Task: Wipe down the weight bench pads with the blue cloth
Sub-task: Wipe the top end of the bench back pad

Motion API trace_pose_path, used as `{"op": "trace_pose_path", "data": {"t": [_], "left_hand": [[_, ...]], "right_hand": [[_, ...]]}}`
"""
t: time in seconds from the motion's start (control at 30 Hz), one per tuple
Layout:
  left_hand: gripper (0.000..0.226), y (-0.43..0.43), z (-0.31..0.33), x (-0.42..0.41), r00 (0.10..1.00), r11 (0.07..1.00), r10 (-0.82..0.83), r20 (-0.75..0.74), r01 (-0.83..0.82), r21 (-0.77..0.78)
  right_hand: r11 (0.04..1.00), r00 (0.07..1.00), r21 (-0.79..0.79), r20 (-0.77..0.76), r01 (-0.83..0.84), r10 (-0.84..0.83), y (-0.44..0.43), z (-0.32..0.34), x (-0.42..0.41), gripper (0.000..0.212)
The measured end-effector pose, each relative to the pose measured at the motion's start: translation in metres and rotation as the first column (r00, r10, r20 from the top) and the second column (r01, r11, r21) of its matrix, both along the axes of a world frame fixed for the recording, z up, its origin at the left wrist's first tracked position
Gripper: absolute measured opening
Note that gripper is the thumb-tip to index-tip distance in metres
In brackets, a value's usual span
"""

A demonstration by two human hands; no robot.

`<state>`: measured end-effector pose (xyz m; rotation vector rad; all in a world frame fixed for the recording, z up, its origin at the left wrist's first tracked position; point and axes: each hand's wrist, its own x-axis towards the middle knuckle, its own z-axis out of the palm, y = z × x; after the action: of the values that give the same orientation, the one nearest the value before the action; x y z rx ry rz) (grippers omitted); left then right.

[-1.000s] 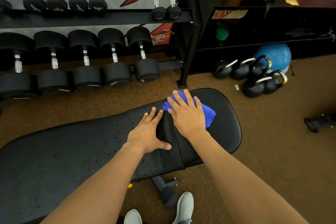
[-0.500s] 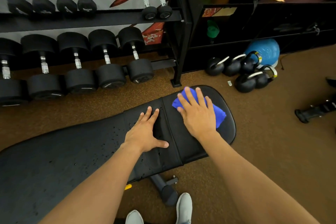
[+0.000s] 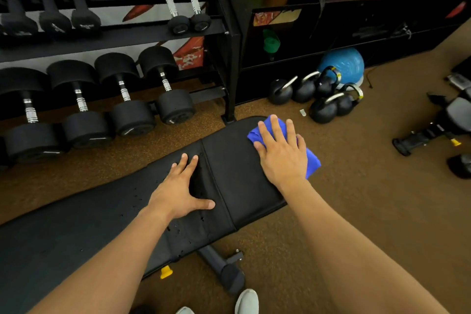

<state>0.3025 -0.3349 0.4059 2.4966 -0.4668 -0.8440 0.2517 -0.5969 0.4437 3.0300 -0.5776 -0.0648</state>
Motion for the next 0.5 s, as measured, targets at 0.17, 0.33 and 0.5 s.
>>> {"op": "trace_pose_path", "data": {"t": [0.17,0.33,0.5], "left_hand": [[0.137,-0.001,0.003,0.0,1.0,1.0,0.005,-0.01,-0.005,-0.011],[0.136,-0.002,0.0,0.0,1.0,1.0,-0.003,0.01,0.003,0.003],[0.135,0.0,-0.001,-0.001,1.0,1.0,-0.007,0.013,0.007,-0.01]], "right_hand": [[0.992,0.992,0.016,0.008,-0.126,0.126,0.041,-0.019,-0.104,0.055],[0.996,0.997,0.049,0.031,-0.073,0.072,0.035,-0.019,-0.124,0.054],[0.986,0.994,0.141,0.055,0.088,-0.097,-0.009,-0.003,-0.029,0.055]]}}
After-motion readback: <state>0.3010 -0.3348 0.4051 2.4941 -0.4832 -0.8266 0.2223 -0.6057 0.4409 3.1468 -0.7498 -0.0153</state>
